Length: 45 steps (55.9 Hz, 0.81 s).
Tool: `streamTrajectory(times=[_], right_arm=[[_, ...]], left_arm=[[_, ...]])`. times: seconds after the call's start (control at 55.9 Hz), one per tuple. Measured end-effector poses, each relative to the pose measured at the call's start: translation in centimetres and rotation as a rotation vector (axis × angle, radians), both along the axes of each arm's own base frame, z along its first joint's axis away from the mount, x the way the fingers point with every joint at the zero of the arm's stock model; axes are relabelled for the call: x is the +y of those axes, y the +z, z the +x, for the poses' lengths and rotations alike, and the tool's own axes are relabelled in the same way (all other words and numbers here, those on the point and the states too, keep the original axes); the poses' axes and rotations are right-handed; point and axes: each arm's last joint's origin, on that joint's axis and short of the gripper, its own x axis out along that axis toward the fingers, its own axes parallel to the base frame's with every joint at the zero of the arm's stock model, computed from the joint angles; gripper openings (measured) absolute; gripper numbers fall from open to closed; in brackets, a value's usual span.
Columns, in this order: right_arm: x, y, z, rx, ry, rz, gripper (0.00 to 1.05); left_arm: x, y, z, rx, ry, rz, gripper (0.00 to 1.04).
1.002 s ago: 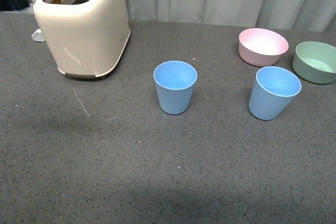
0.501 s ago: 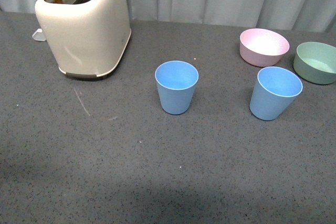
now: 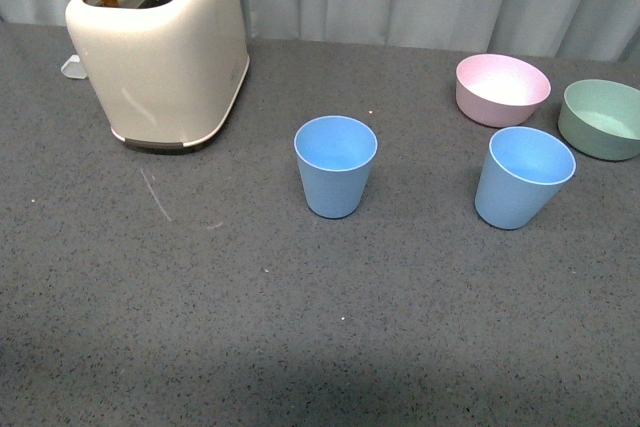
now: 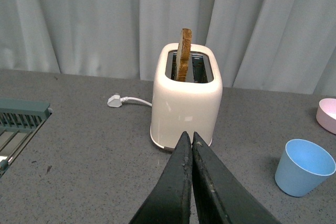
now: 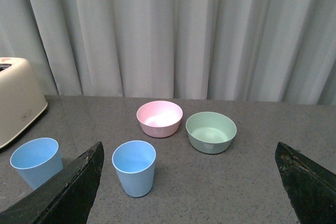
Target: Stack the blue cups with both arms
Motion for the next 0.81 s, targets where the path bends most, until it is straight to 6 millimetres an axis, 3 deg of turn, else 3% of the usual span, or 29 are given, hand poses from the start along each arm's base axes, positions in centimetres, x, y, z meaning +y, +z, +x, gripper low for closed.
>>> streamTrajectory(times=[0.805], right_arm=[[0.0,0.0,0.0,0.000,0.000,0.000,0.95]], left_arm=[[0.0,0.3,-2.5,-0.013,0.000,0.000,0.04]])
